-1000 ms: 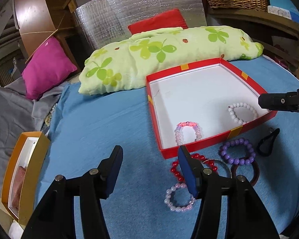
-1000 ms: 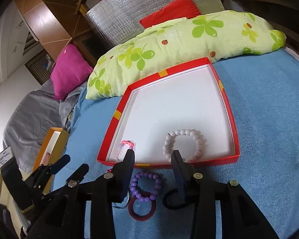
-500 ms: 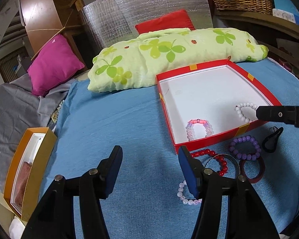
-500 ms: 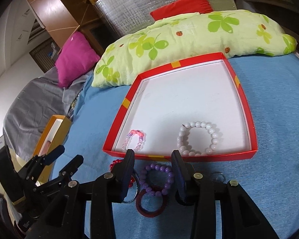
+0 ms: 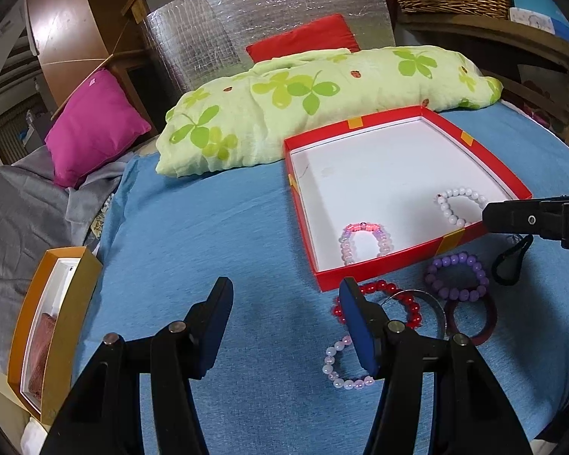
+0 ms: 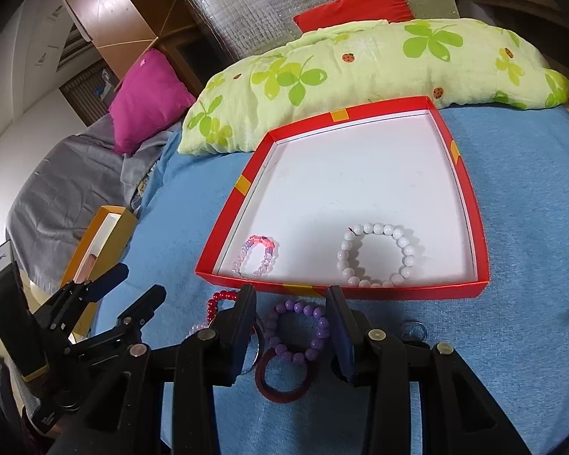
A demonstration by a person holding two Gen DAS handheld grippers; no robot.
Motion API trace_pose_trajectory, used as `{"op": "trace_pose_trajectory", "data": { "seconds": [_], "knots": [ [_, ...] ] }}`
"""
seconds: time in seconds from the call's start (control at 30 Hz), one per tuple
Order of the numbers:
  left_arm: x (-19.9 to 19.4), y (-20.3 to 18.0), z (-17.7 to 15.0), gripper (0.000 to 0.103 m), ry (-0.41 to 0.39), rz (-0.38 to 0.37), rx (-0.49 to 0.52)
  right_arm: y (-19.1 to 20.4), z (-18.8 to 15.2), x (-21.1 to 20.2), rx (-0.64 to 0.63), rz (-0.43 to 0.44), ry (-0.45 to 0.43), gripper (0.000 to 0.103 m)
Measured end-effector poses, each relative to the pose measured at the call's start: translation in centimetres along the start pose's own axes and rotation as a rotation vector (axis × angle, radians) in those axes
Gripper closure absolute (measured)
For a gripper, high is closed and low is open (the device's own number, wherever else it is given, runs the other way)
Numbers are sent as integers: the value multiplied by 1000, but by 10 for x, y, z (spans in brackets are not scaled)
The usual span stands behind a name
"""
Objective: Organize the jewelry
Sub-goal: 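Reach the right tool to the black hair tie and grasp it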
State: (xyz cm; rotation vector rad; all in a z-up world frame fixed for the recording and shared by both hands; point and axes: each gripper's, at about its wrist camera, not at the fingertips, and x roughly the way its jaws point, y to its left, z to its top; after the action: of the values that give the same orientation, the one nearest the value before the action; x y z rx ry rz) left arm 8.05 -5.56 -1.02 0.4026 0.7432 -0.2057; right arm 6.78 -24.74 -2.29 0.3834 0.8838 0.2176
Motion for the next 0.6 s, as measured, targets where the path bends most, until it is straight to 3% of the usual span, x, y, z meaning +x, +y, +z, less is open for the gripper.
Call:
{"op": "trace_pose_trajectory", "data": {
  "seconds": [0.37, 0.6],
  "knots": [
    [1, -10, -1, 44, 7, -9, 28, -2, -2, 0, -11, 0, 34, 62],
    [9, 0, -8, 44, 51, -24, 17, -9, -5, 4, 1, 20, 76, 62]
  ]
}}
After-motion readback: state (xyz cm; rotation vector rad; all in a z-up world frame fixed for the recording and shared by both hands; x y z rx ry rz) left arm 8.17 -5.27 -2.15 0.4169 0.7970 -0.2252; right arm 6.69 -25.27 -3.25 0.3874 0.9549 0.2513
